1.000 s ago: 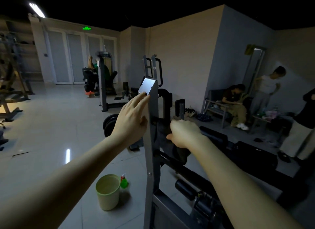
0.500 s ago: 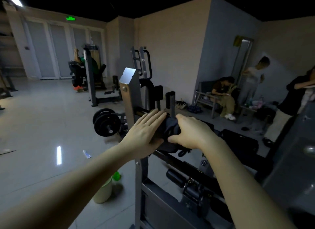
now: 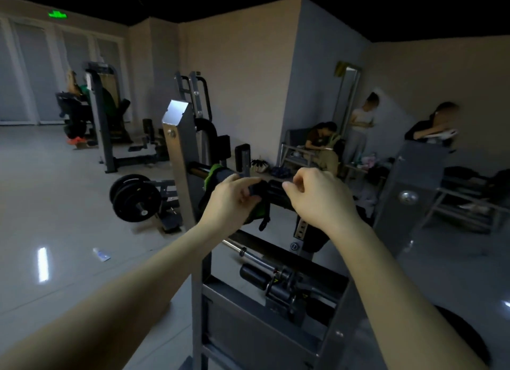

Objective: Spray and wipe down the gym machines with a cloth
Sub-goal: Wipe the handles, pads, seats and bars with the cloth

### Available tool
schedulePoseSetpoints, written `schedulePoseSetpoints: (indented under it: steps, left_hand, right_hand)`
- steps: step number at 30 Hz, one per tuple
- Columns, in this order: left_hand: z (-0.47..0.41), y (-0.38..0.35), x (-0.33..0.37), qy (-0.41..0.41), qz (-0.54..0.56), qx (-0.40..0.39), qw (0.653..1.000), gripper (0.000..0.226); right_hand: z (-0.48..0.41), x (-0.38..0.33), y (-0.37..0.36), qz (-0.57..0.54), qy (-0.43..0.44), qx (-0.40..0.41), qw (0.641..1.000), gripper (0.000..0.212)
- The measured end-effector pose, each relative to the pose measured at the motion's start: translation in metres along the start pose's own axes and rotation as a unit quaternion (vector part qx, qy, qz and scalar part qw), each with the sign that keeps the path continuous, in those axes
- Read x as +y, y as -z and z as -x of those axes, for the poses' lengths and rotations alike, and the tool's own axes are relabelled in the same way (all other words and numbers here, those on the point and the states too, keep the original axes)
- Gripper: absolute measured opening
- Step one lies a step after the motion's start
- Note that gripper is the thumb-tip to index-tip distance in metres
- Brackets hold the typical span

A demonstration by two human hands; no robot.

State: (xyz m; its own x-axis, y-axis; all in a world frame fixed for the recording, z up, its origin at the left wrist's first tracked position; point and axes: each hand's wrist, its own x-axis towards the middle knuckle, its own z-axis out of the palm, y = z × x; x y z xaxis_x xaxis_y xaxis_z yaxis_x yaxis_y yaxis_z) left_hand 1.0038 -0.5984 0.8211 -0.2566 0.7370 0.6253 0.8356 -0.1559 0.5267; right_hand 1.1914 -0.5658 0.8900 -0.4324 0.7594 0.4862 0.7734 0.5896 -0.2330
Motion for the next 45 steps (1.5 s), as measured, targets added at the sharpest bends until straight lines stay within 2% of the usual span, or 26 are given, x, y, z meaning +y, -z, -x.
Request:
schedulePoseSetpoints:
  steps: [4,7,11,15,19,23,25,26,28,29,31,33,35,39,42,45]
  left_hand:
    - [-0.004,0.003,0.005,0.063,0.053,0.010,0.997,0.038]
    - [-0.005,0.003,0.016,0.110,0.136,0.003,0.985,0.033]
    - [0.002,-0.002,0.032,0.162,0.275,-0.026,0.947,0.031]
    - [0.015,-0.014,0.059,0.187,0.375,-0.079,0.905,0.031]
    - [0.026,-0.030,0.097,0.165,0.416,-0.126,0.885,0.031]
    - [0.029,-0.036,0.113,0.136,0.434,-0.125,0.882,0.031]
    - [0.032,-0.033,0.117,0.113,0.415,-0.122,0.895,0.033]
    - [0.035,-0.034,0.115,0.080,0.361,-0.112,0.922,0.033]
    - [0.039,-0.041,0.107,-0.023,0.128,-0.029,0.991,0.032]
    - [0.040,-0.046,0.103,-0.074,0.005,0.016,0.997,0.033]
    - [0.041,-0.056,0.100,-0.093,-0.107,0.013,0.990,0.047]
    - [0.036,-0.065,0.107,-0.063,-0.135,-0.020,0.989,0.056]
    - [0.031,-0.076,0.113,-0.050,-0.155,-0.014,0.987,0.051]
    - [0.026,-0.088,0.126,0.004,-0.115,-0.009,0.993,0.047]
    - [0.030,-0.084,0.131,-0.033,-0.075,-0.037,0.996,0.030]
    - [0.045,-0.072,0.130,-0.076,-0.122,-0.005,0.990,0.037]
  right_hand:
    - [0.008,-0.003,0.009,-0.027,-0.017,-0.029,0.999,0.029]
    - [0.014,-0.006,0.014,-0.011,-0.007,-0.040,0.999,0.030]
    - [0.031,-0.004,0.022,0.028,0.006,-0.029,0.999,0.029]
    - [0.047,0.004,0.042,0.021,0.053,-0.006,0.998,0.029]
    - [0.052,0.020,0.077,0.050,0.129,0.063,0.988,0.026]
    - [0.043,0.047,0.108,0.109,0.191,0.191,0.957,0.017]
    - [0.036,0.065,0.113,0.097,0.184,0.236,0.949,0.014]
    - [0.033,0.073,0.111,0.084,0.173,0.243,0.951,0.015]
    - [0.029,0.090,0.104,0.054,0.154,0.240,0.957,0.024]
    - [0.029,0.097,0.099,0.034,0.153,0.235,0.959,0.028]
    - [0.029,0.109,0.092,-0.016,0.164,0.235,0.958,0.032]
    - [0.027,0.116,0.088,-0.070,0.176,0.236,0.953,0.035]
    - [0.028,0.119,0.086,-0.106,0.182,0.236,0.949,0.037]
    - [0.027,0.121,0.086,-0.134,0.178,0.247,0.943,0.035]
    - [0.026,0.121,0.086,-0.158,0.188,0.234,0.941,0.037]
    - [0.028,0.121,0.085,-0.164,0.189,0.224,0.942,0.040]
